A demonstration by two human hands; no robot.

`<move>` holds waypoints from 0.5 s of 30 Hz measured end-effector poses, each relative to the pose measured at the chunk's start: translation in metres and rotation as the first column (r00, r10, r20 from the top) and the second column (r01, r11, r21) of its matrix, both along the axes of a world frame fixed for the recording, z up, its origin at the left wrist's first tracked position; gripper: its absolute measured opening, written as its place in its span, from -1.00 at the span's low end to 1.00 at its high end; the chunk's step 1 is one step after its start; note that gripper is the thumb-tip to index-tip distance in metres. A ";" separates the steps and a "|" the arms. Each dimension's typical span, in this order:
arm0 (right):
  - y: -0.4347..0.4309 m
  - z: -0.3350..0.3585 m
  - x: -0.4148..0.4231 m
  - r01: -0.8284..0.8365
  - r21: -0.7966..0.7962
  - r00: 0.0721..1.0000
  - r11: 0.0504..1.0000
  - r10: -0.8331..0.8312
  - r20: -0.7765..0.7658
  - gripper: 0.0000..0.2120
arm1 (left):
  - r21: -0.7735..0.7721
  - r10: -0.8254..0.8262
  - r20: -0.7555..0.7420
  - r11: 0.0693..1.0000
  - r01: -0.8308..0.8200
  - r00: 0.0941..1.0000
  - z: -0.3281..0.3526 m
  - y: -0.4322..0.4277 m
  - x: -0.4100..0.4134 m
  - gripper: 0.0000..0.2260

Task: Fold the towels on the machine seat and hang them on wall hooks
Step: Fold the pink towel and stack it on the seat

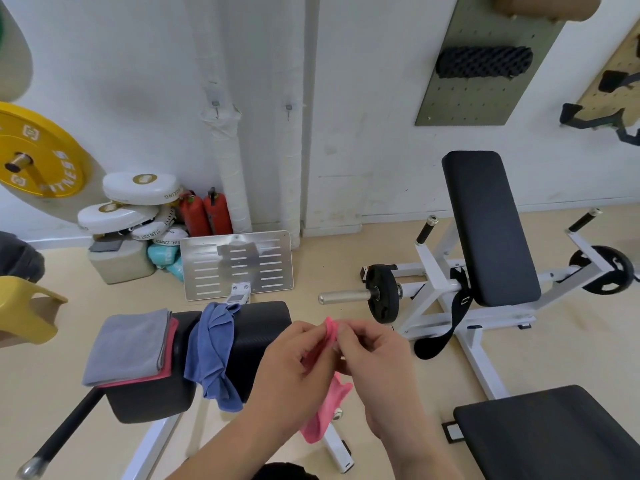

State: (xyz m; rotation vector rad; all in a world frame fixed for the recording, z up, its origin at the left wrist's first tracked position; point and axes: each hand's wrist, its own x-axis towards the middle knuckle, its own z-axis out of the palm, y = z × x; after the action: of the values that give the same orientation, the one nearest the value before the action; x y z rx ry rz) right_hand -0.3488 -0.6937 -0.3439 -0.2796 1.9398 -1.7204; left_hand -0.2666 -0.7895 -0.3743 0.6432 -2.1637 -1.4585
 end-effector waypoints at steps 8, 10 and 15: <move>0.006 0.002 -0.003 -0.055 0.038 0.998 0.998 0.055 0.010 -0.74 | -0.042 -0.057 0.024 0.997 0.058 0.998 -0.004 -0.011 0.002 -0.81; 0.010 0.002 -0.006 -0.126 0.086 0.988 0.988 0.133 -0.078 -0.69 | 0.008 -0.133 0.023 0.991 0.133 0.991 0.003 -0.014 0.006 -0.77; 0.016 0.009 -0.013 -0.175 0.141 0.960 0.974 0.200 -0.194 -0.82 | 0.010 -0.228 0.053 0.974 0.228 0.972 0.013 -0.026 0.010 -0.77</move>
State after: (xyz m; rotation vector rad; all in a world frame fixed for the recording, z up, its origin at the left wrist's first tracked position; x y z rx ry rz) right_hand -0.3619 -0.6779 -0.3344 -0.5992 2.0822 -1.4928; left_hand -0.2561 -0.8151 -0.3610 0.4508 -2.3408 -1.5762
